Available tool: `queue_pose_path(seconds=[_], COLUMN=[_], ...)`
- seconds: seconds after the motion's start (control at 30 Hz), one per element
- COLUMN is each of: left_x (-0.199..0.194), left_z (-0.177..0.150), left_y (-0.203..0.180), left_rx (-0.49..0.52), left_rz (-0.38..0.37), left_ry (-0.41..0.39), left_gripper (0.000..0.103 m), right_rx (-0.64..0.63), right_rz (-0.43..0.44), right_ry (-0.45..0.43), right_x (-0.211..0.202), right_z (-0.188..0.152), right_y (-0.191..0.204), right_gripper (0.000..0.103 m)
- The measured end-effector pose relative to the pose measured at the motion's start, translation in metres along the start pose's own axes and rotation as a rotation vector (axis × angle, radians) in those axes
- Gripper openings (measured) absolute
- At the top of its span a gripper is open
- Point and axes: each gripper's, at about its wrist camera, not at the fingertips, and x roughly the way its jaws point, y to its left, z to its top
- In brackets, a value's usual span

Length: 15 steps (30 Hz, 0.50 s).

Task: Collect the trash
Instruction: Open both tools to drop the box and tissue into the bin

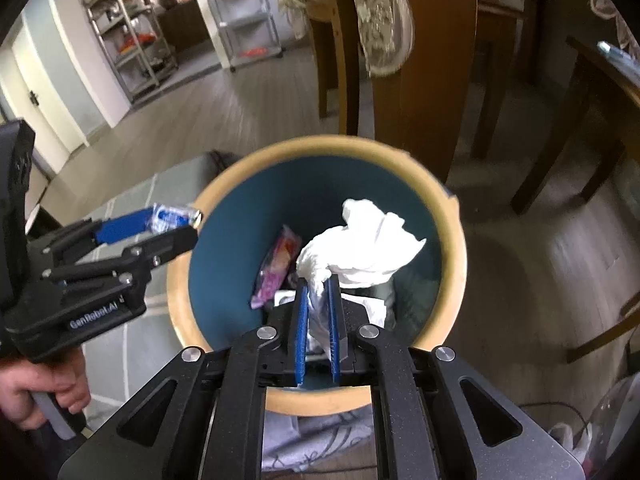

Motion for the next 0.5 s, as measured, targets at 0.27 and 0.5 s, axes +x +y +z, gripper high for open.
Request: queue_pose_path(seconds=[0.27, 0.5], left_x=[0.009, -0.007], left_z=[0.001, 0.002], left_y=[-0.002, 0.006], left_rx=[-0.026, -0.052], left_rz=[-0.038, -0.066], left_ry=[0.024, -0.006], left_gripper=[0.07, 0.076], right_rx=[0.057, 0.124], right_rz=[0.025, 0.038], right_ry=[0.014, -0.034], right_x=[-0.003, -0.017], right_z=[-0.004, -0.003], right_y=[-0.01, -0.018], right_gripper=[0.032, 0.039])
